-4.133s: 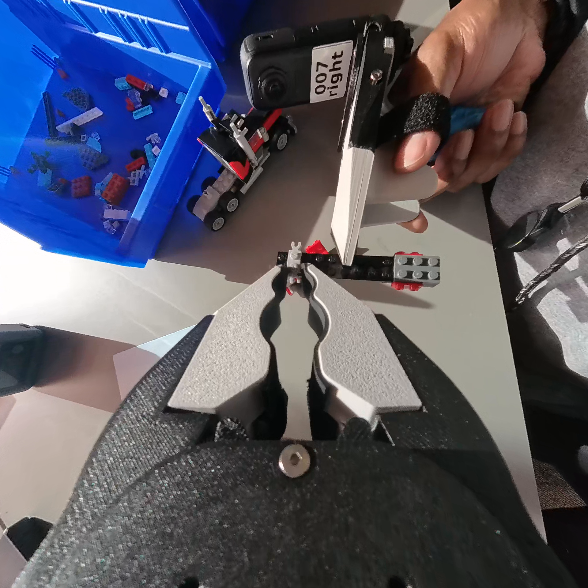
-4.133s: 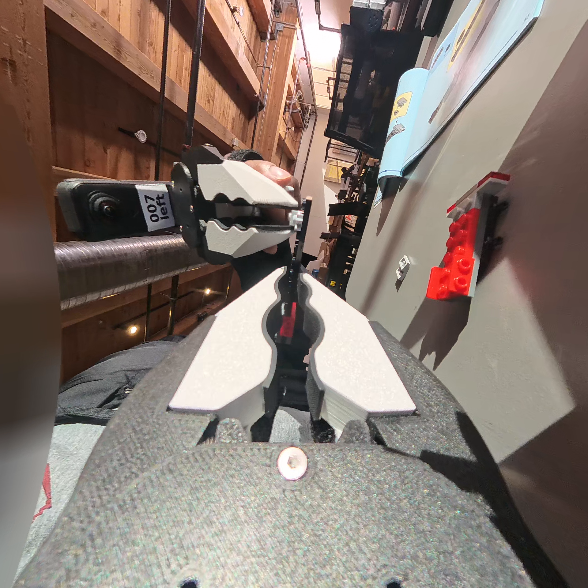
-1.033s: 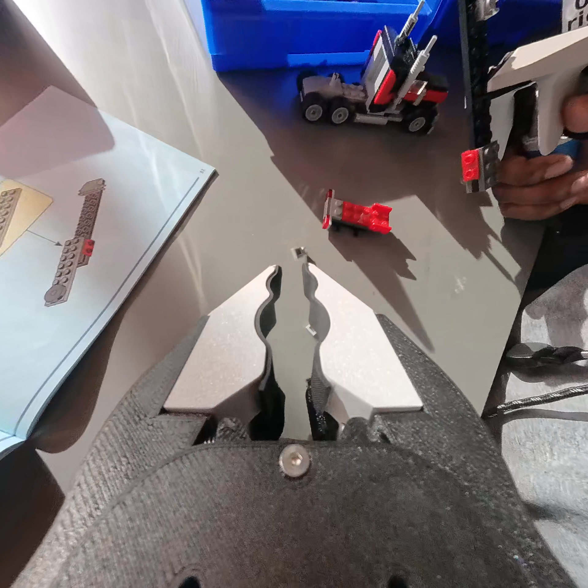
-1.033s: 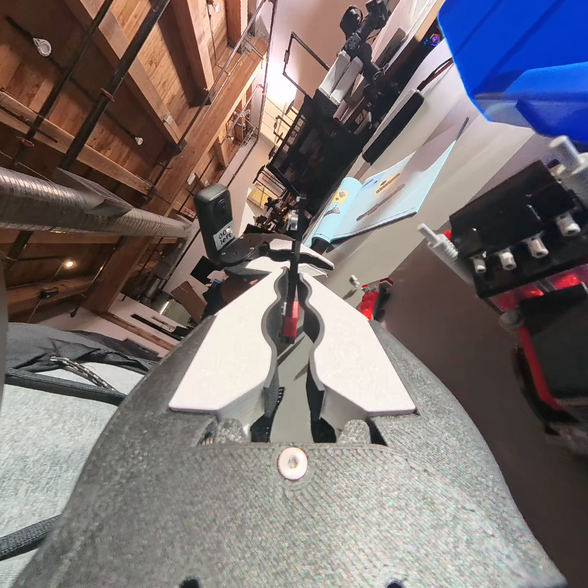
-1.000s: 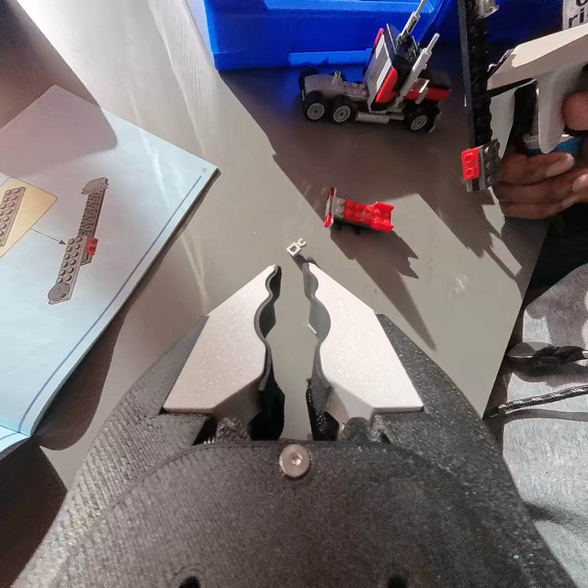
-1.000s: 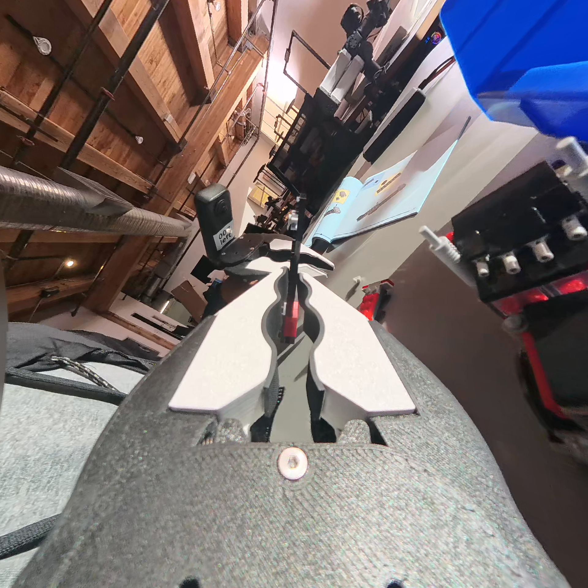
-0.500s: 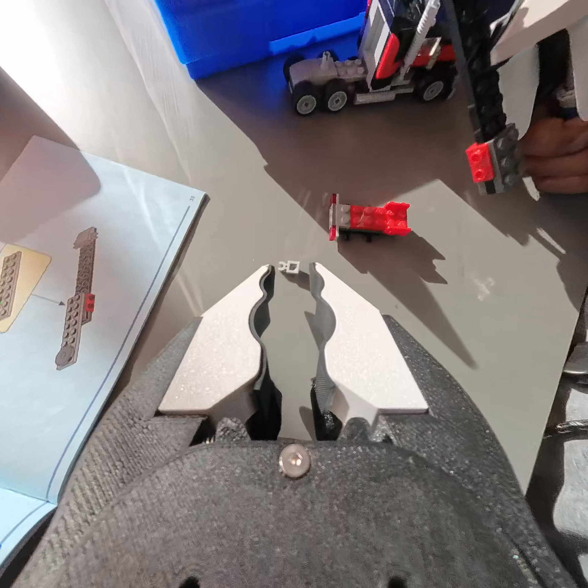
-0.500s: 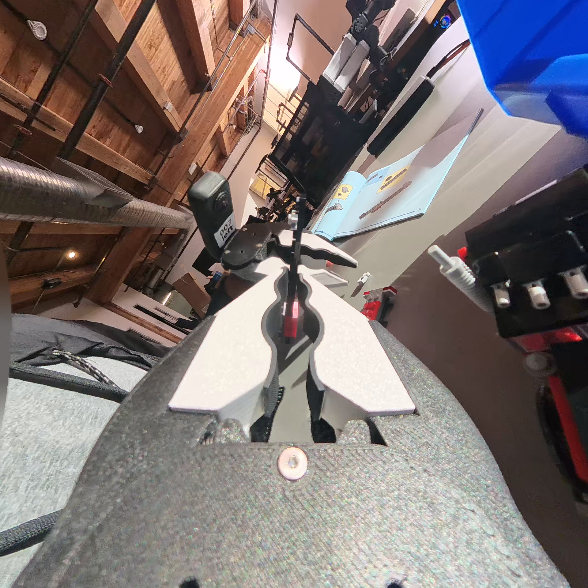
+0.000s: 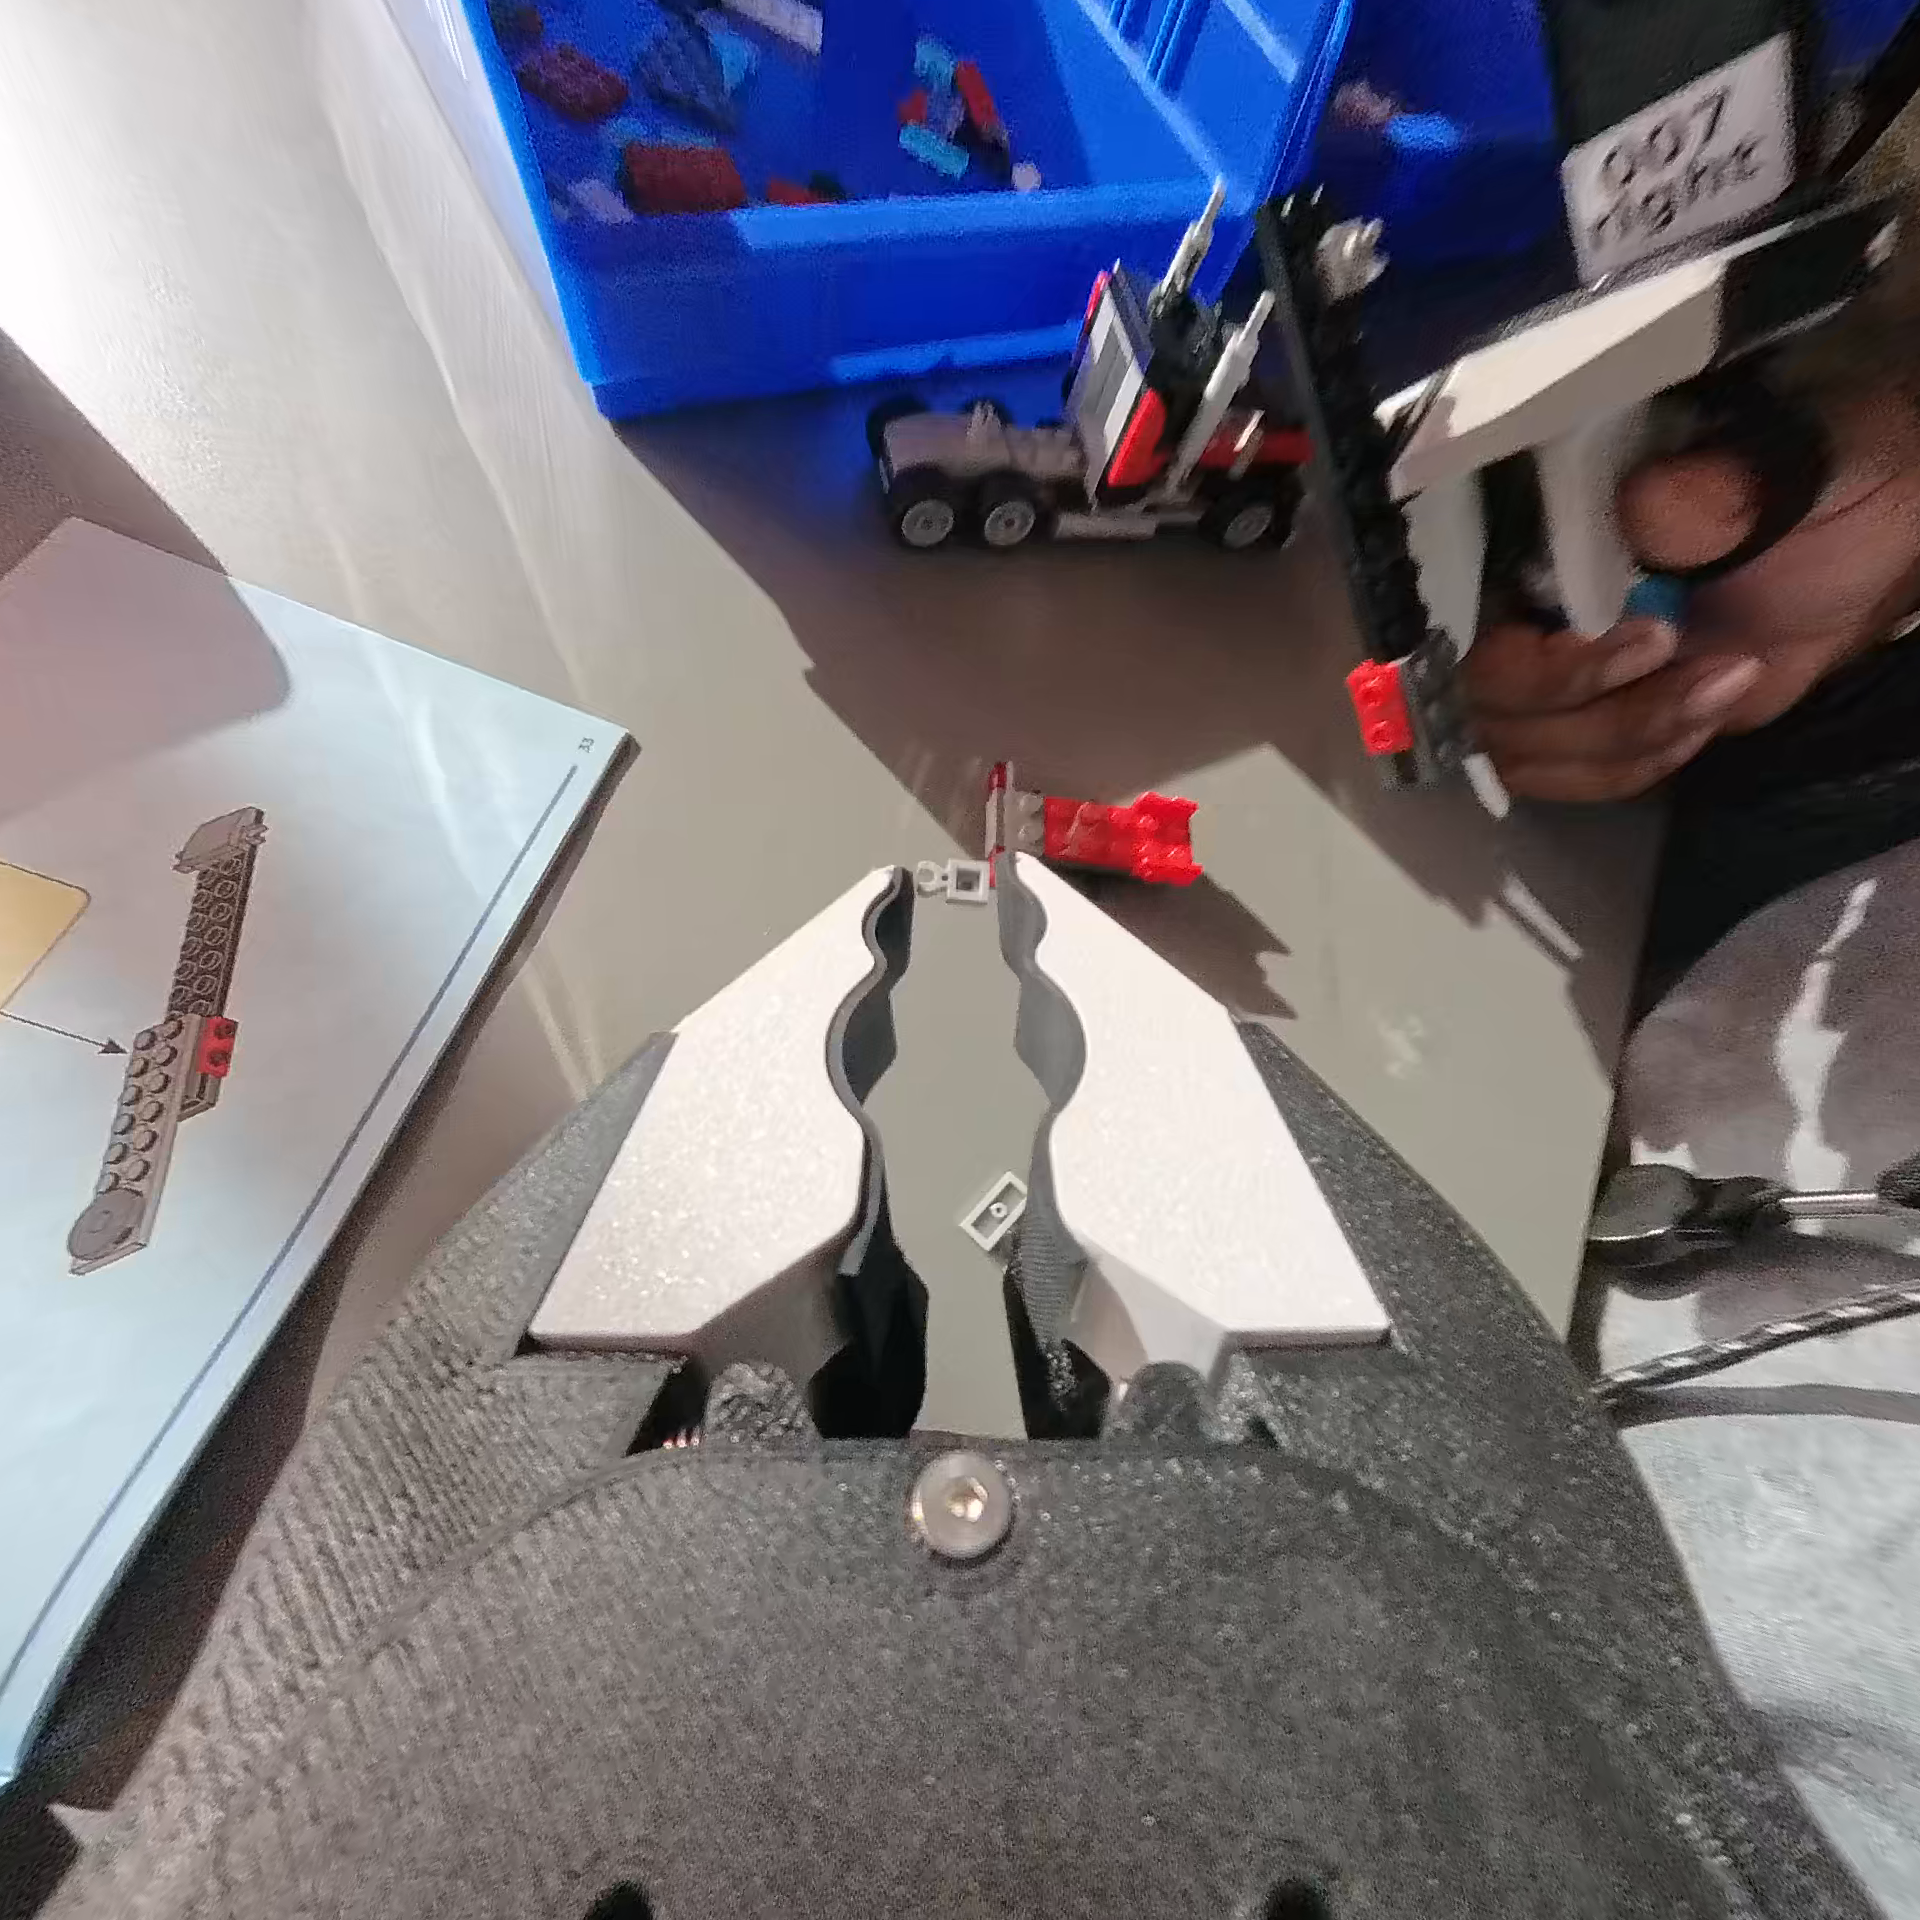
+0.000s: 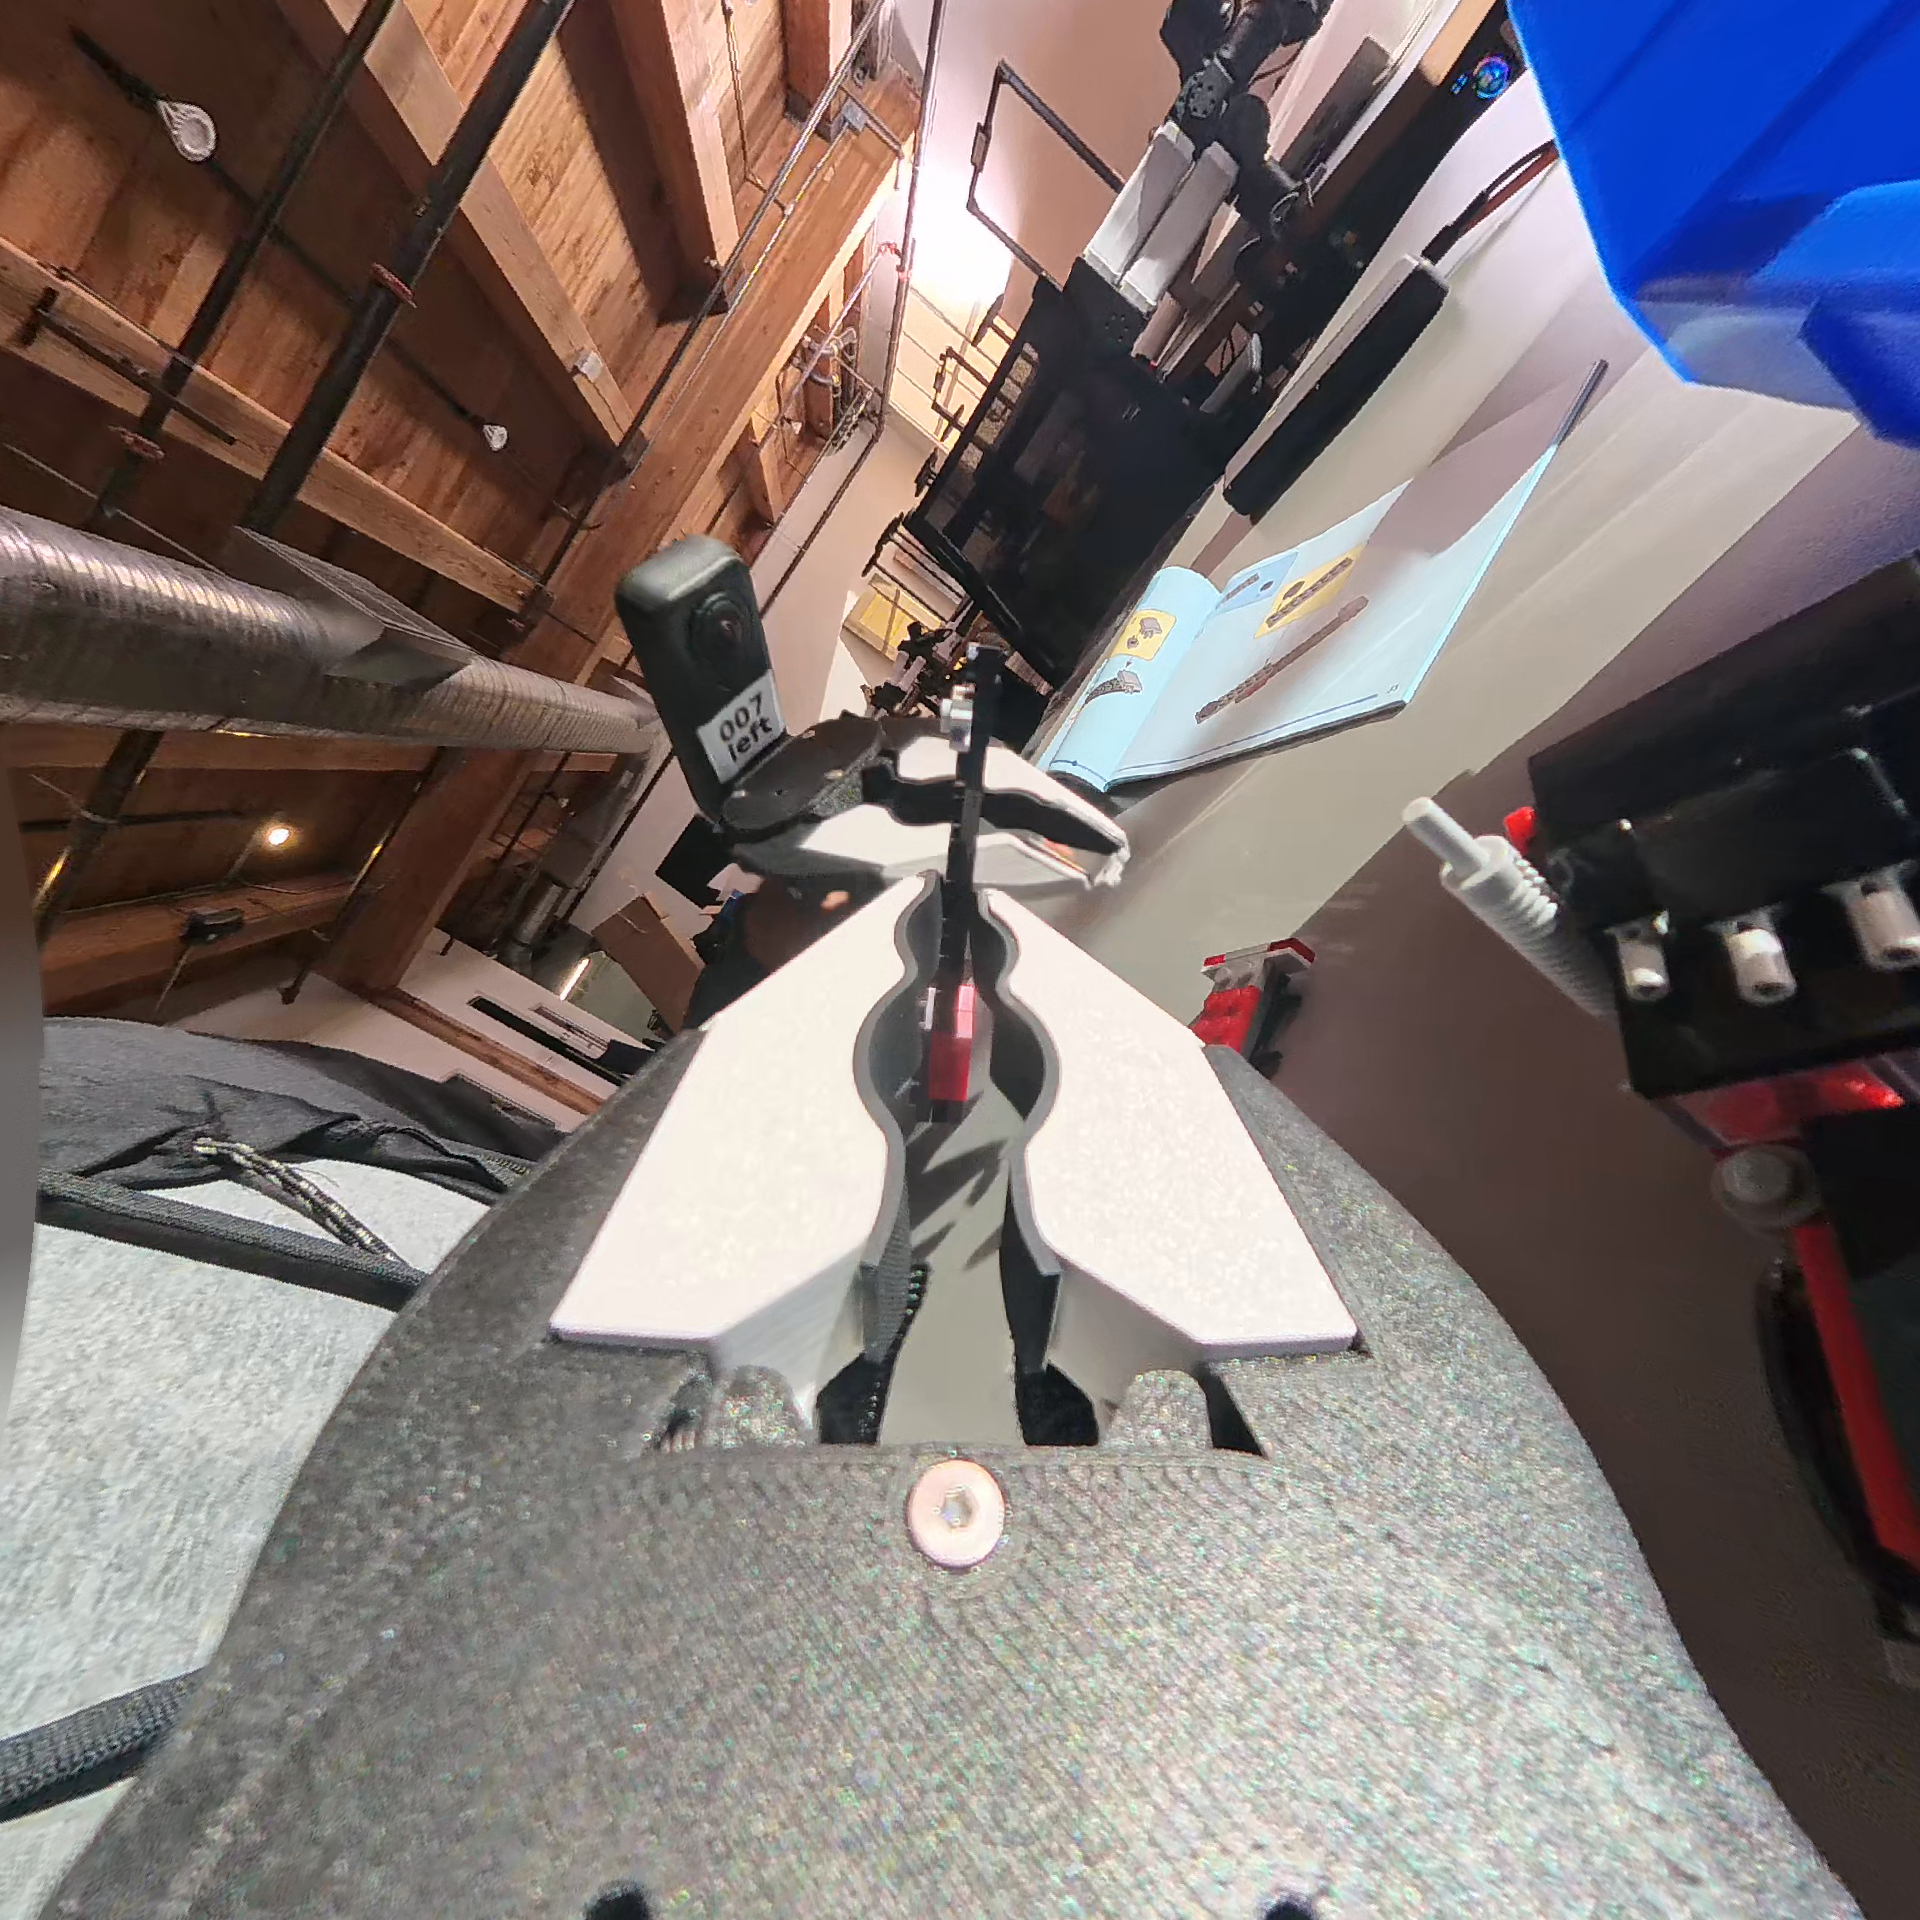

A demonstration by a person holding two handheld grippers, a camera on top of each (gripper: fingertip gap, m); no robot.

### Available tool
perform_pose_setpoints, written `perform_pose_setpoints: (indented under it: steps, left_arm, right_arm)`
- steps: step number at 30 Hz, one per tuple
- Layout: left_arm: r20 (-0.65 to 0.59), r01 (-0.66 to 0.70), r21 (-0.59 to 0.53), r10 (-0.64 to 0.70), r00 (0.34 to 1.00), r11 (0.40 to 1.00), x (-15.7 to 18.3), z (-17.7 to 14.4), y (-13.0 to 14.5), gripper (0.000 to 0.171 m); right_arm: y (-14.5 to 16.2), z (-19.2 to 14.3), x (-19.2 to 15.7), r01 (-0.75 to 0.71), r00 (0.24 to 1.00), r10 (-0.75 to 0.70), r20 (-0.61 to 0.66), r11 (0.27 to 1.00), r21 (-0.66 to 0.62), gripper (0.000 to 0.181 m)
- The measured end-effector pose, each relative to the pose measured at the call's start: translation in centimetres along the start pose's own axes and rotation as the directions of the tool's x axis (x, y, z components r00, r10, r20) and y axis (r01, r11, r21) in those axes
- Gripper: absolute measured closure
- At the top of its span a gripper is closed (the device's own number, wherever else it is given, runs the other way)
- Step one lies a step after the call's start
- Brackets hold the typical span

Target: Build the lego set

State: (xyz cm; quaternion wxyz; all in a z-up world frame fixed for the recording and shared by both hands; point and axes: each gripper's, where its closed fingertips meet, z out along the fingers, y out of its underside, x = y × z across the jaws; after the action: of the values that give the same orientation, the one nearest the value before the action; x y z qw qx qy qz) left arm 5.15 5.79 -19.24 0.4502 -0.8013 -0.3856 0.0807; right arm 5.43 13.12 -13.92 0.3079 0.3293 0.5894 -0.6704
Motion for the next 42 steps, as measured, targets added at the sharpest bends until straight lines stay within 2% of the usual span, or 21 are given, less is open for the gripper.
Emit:
perform_pose_setpoints:
  steps: [4, 13, 19, 22, 25, 30, 35, 38, 42]
  left_arm:
    - [-0.018, 0.037, 0.043, -0.036, 0.999, 0.998, 0.0, -0.9, -0.5, 0.15]
    - [0.033, -0.007, -0.052, 0.008, 0.999, 0.999, 0.0, -1.3, 2.1, 0.145]
    - [0.063, 0.075, 0.029, -0.077, 0.995, 0.997, 1.9, -3.5, 3.9, 0.143]
    - [0.017, 0.076, 0.038, -0.076, 0.997, 0.996, 3.5, -4.2, 4.9, 0.143]
    - [-0.117, -0.002, -0.013, 0.0, 0.993, 1.0, 6.2, -4.4, 6.7, 0.144]
    - [-0.306, -0.201, -0.09, 0.165, 0.938, 0.975, 10.6, -3.9, 9.6, 0.146]
    - [-0.345, -0.355, -0.076, 0.31, 0.886, 0.932, 12.3, -3.6, 10.4, 0.151]
    - [-0.364, -0.411, -0.094, 0.353, 0.862, 0.907, 12.6, -3.3, 10.9, 0.152]
    - [-0.355, -0.45, -0.114, 0.387, 0.851, 0.886, 12.5, -2.8, 11.0, 0.161]
  right_arm:
    - [0.0, 0.0, -0.1, 0.0, 1.0, 0.0, 0.007, 1.0, 0.0, 0.176]
    - [-0.1, -0.2, -0.2, -0.007, 1.0, 0.007, 0.015, 1.0, 0.009, 0.176]
    - [-0.4, -0.6, 0.1, -0.02, 1.0, 0.02, 0.004, 0.999, 0.029, 0.176]
    - [-0.5, -0.5, 0.3, -0.022, 1.0, 0.023, -0.005, 0.999, 0.028, 0.176]
    - [-0.3, -0.3, 0.6, -0.028, 0.999, 0.029, -0.018, 0.999, 0.014, 0.176]
    - [-0.1, 0.0, 0.9, -0.029, 0.999, 0.029, -0.038, 1.0, -0.004, 0.176]
    - [-0.1, 0.0, 0.9, -0.016, 0.999, 0.016, -0.041, 1.0, -0.002, 0.176]
    - [0.0, 0.1, 0.8, -0.014, 0.999, 0.014, -0.037, 1.0, -0.01, 0.176]
    - [0.2, 0.1, 0.6, -0.008, 0.999, 0.007, -0.032, 1.0, -0.017, 0.176]
